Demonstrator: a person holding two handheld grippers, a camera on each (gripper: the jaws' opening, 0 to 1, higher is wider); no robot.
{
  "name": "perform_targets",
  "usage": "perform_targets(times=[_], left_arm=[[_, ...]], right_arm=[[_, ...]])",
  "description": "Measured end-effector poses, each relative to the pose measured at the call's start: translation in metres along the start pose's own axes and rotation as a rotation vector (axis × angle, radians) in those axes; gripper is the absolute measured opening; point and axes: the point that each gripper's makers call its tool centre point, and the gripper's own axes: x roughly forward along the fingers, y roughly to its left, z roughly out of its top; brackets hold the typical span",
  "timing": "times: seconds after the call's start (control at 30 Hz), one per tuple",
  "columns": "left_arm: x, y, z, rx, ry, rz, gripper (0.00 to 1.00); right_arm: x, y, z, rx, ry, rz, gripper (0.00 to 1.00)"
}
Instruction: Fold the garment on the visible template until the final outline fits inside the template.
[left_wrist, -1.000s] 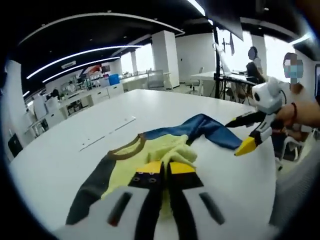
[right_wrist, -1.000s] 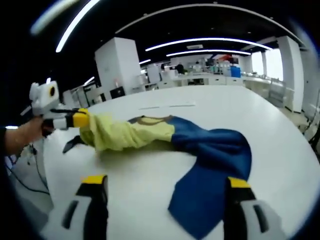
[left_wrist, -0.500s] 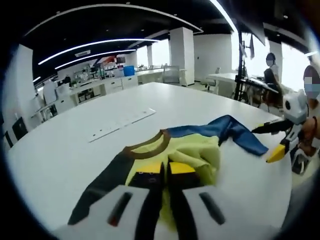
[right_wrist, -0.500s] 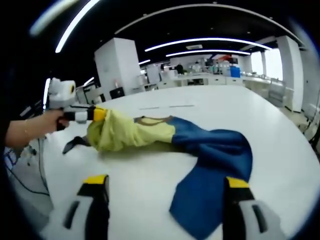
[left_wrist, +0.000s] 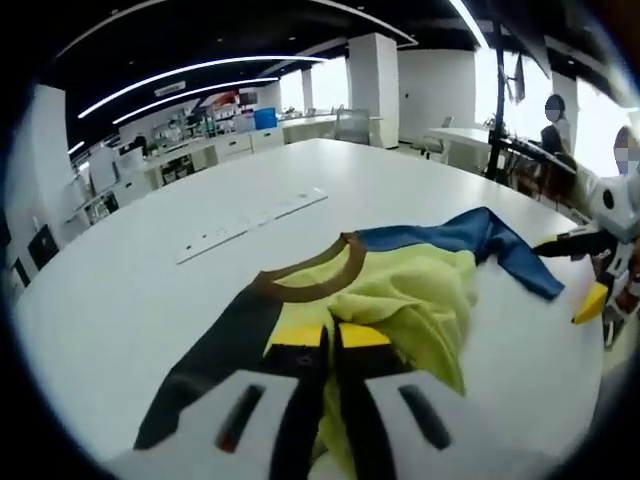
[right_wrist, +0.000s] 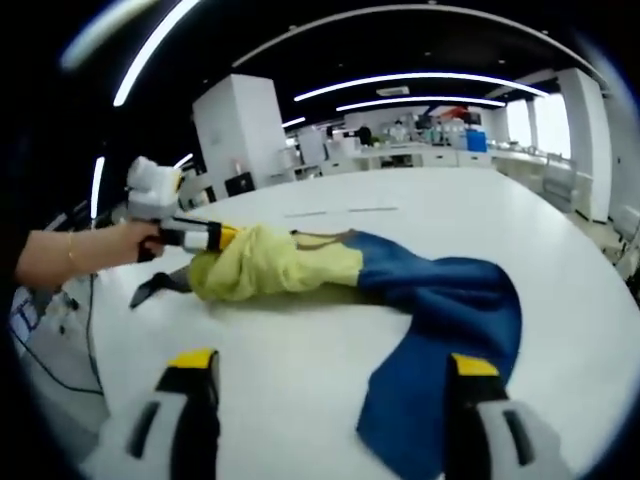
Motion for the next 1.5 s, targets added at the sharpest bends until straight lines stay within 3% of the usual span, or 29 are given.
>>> perform_targets(times=[0.43, 0.8, 1.23, 1.5], left_arm=[[0.008, 0.006, -0.022, 0.028, 0.076, 0.032, 0.01], [-0.006, 0.004, -0.012, 0.016, 0.024, 0.031, 0.08], [-0.055, -0.014, 0.0, -0.064, -0.076, 0.032, 0.16], [-0.069, -0.023, -0.005, -0.095, -0.098, 0.042, 0.2]], right_arm=[[0.003, 0.008, 0.002, 0.027, -0.001, 0.016, 0.93], [0.002, 0.013, 0.009, 0.046, -0.02, 0.026, 0.91], [0.015, 0.048, 0.03, 0.007, -0.037, 0.102, 0.87], [0.026, 0.066, 0.036, 0.01, -0.026, 0.146, 0.82]])
